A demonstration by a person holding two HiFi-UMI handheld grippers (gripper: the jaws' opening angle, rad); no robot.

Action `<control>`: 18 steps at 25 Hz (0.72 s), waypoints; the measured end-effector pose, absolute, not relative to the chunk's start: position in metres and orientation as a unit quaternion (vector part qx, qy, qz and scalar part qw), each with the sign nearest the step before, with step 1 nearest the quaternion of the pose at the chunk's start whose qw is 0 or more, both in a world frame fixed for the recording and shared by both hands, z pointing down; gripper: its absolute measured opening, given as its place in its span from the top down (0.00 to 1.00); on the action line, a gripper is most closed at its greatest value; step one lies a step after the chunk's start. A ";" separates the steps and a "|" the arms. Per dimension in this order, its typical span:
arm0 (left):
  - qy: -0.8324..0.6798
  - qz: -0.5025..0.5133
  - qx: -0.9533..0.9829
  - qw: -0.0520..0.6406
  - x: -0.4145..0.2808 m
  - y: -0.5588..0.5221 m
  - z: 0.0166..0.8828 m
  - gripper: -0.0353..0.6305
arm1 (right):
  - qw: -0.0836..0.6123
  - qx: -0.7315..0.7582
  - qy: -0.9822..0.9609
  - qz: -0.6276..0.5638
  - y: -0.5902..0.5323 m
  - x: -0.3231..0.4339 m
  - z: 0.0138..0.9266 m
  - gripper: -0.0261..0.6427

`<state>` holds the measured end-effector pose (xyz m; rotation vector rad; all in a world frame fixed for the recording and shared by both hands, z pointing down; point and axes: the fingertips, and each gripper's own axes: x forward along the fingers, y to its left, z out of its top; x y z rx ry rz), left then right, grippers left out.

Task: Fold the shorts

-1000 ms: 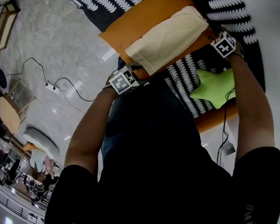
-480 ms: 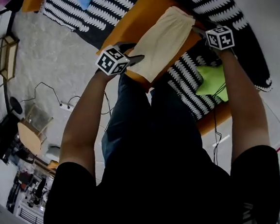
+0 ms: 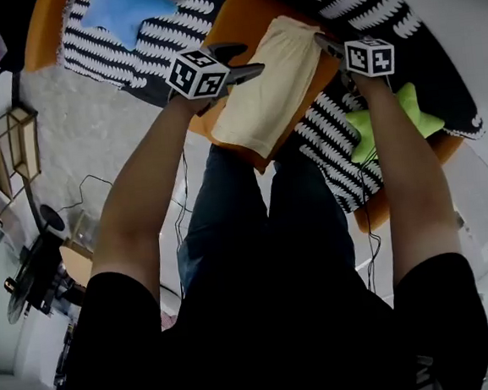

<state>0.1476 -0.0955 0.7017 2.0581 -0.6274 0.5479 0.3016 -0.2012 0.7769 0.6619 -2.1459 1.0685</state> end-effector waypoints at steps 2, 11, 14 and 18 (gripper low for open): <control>-0.246 0.216 0.830 0.451 0.156 -0.115 0.710 0.50 | 0.305 0.260 -0.809 0.430 -0.205 0.298 0.784 0.57; -0.240 0.209 0.810 0.492 0.179 -0.172 0.760 0.50 | 0.298 0.244 -0.792 0.473 -0.200 0.290 0.811 0.57; -0.243 0.207 0.792 0.520 0.185 -0.178 0.779 0.50 | 0.292 0.229 -0.791 0.487 -0.199 0.284 0.814 0.58; -0.241 0.211 0.774 0.546 0.193 -0.177 0.794 0.51 | 0.290 0.210 -0.792 0.494 -0.197 0.282 0.813 0.64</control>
